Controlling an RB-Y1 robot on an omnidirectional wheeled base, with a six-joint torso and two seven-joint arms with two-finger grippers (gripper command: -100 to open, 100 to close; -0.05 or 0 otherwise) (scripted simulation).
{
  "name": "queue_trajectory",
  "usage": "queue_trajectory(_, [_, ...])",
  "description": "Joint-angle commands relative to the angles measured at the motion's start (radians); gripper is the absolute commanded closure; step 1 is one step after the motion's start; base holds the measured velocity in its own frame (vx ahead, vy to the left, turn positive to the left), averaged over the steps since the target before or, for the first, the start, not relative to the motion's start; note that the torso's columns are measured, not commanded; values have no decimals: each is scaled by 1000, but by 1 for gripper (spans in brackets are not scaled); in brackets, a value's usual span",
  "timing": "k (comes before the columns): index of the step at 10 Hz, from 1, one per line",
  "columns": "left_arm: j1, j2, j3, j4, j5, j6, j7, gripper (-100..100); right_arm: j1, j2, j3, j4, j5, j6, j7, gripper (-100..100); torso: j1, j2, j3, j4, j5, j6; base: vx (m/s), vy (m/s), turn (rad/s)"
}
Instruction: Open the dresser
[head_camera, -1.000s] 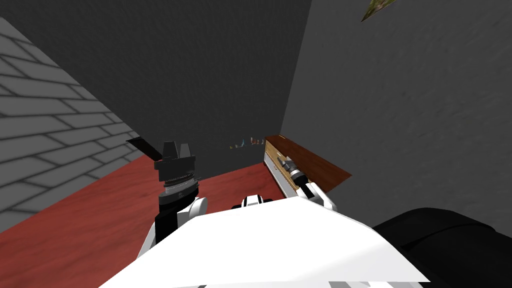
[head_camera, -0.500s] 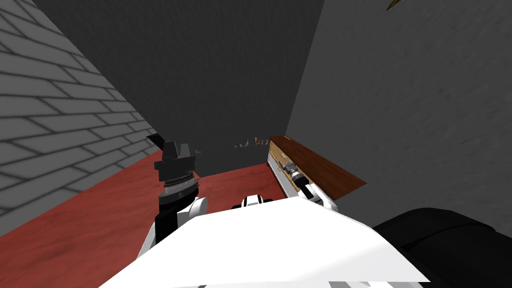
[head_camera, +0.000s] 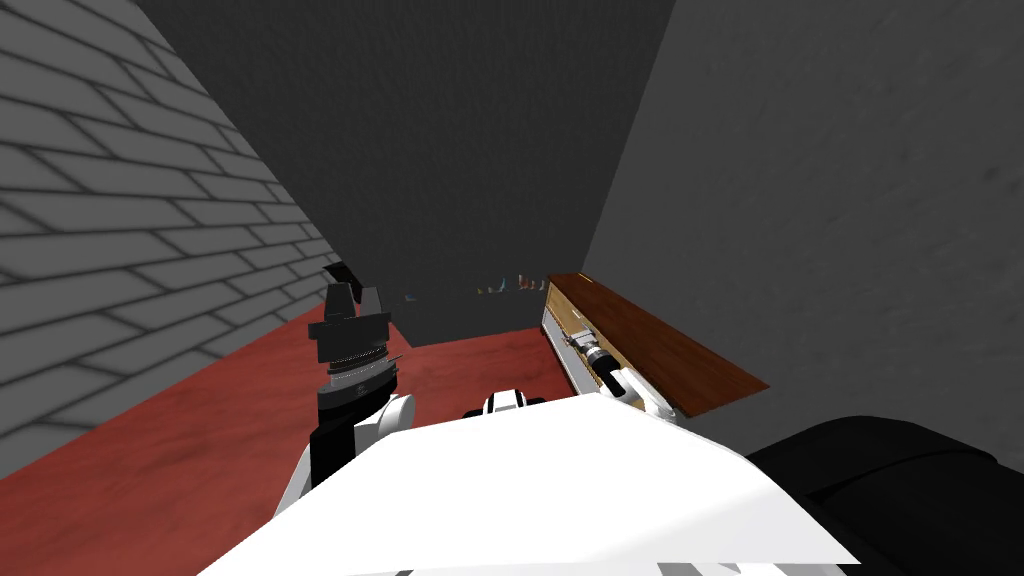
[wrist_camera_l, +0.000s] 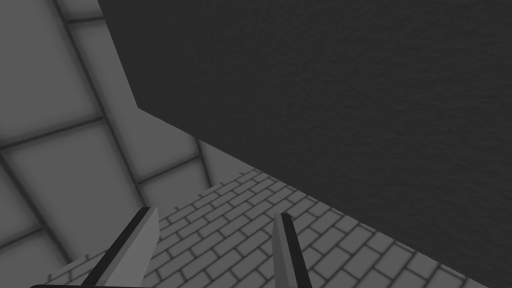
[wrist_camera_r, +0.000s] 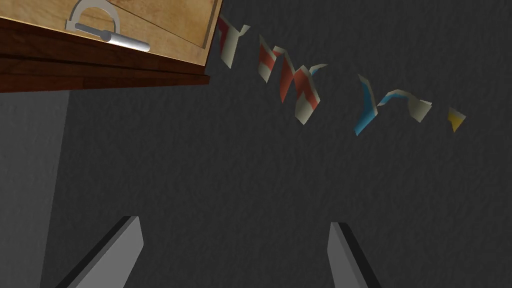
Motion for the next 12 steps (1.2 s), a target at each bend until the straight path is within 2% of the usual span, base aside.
queue_trajectory(1, [0,0,0,0,0,0,0,0,-7,-32,-10,65,47,34,74,-100,0,0,0,0,0,0,2,3,90])
queue_trajectory(2, [0,0,0,0,0,0,0,0,-15,-50,-12,95,80,58,103,-100,0,0,0,0,0,1,-1,6,163])
queue_trajectory(3, [0,0,0,0,0,0,0,0,-15,-50,-12,108,80,58,121,-100,0,0,0,0,0,0,0,2,94])
queue_trajectory(4, [0,0,0,0,0,0,0,0,-22,-68,-15,150,112,81,159,-100,0,0,0,0,0,1,0,6,210])
queue_trajectory(5, [0,0,0,0,0,0,0,0,-22,-68,-15,150,112,81,167,-100,0,0,0,0,0,0,2,3,94])
queue_trajectory(7, [0,0,0,0,0,0,0,0,-36,-106,-20,234,175,127,240,-100,0,0,0,0,0,0,1,6,210])
queue_trajectory(8, [0,0,0,0,0,0,0,0,-36,-106,-20,234,175,127,255,-100,0,0,0,0,0,0,2,1,86])
queue_trajectory(9, [0,0,0,0,0,0,0,0,-43,-125,-23,273,204,148,290,-100,0,0,0,0,0,1,1,6,160])
queue_trajectory(10, [0,0,0,0,0,0,0,0,-43,-125,-23,273,204,148,296,-100,0,0,0,0,0,0,1,2,82])
queue_trajectory(12, [0,0,0,0,0,0,0,0,-56,-166,-28,348,260,189,366,-100,0,0,0,0,0,0,0,6,192])
